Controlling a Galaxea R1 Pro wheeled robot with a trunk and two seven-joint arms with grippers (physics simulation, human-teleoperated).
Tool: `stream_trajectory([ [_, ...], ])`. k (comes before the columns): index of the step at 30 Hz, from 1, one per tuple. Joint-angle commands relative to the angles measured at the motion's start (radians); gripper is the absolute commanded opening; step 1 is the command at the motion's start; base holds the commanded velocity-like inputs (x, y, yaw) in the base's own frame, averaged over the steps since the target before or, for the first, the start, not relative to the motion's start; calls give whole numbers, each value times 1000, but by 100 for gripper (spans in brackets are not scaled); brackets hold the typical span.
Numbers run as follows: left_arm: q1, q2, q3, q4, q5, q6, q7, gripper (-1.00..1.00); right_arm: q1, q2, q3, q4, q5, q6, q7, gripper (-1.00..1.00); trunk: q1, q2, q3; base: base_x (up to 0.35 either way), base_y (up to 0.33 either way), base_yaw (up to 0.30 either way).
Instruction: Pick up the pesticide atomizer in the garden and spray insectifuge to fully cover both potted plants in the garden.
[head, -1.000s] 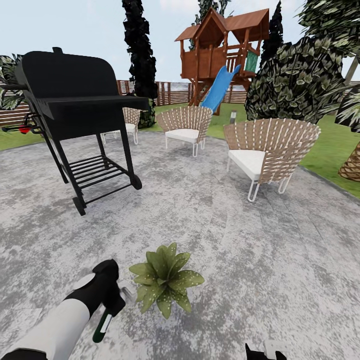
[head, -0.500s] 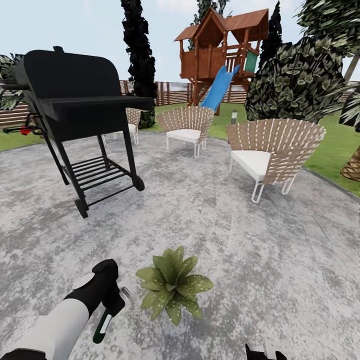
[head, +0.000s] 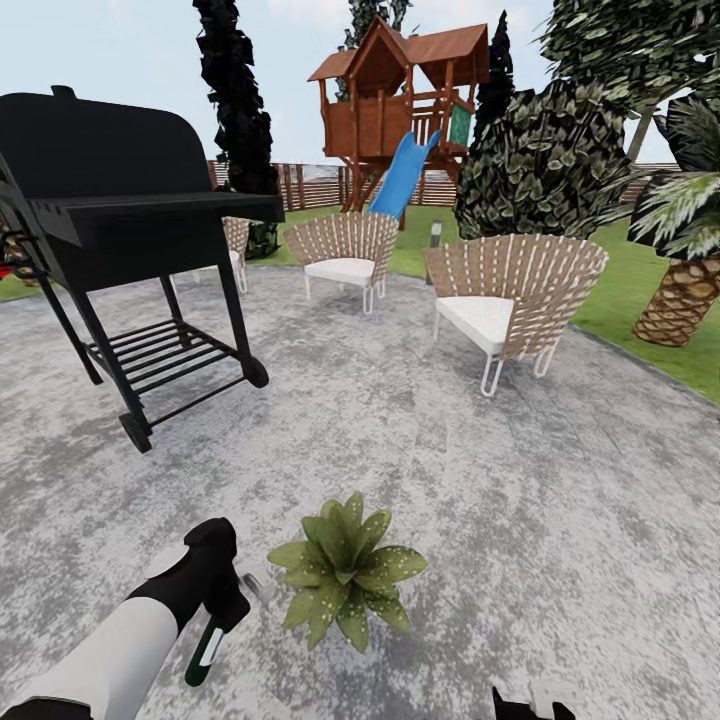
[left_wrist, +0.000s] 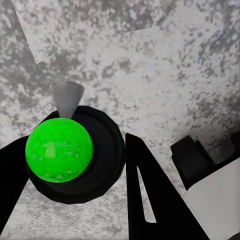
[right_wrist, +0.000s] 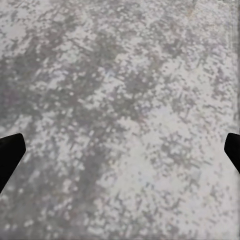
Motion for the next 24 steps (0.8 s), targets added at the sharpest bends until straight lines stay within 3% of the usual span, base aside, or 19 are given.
stream_trajectory([
  [1, 0, 1, -4, -1, -7, 5, -10, -100, -1, 0, -8, 1, 11, -4, -1, 100, 0, 0, -1, 0, 1, -3],
  [7, 1, -2, -5, 13, -8, -4, -14, -100, -1, 0, -9, 0, 8, -2, -2, 100, 0, 0, -1, 0, 0, 0],
  [12, 41, 0, -9, 9, -11, -89, -71, -100, -1, 0, -9, 0, 8, -2, -3, 100, 0, 0, -1, 0, 0, 0],
  [16, 47, -5, -12, 6, -11, -109, -83, -100, -1, 0, -9, 0, 8, -2, -3, 100, 0, 0, -1, 0, 0, -23],
  [24, 48, -4, -14, 14, -14, -112, -84, -100, -1, 0, -9, 0, 8, -2, -3, 100, 0, 0, -1, 0, 6, -262],
])
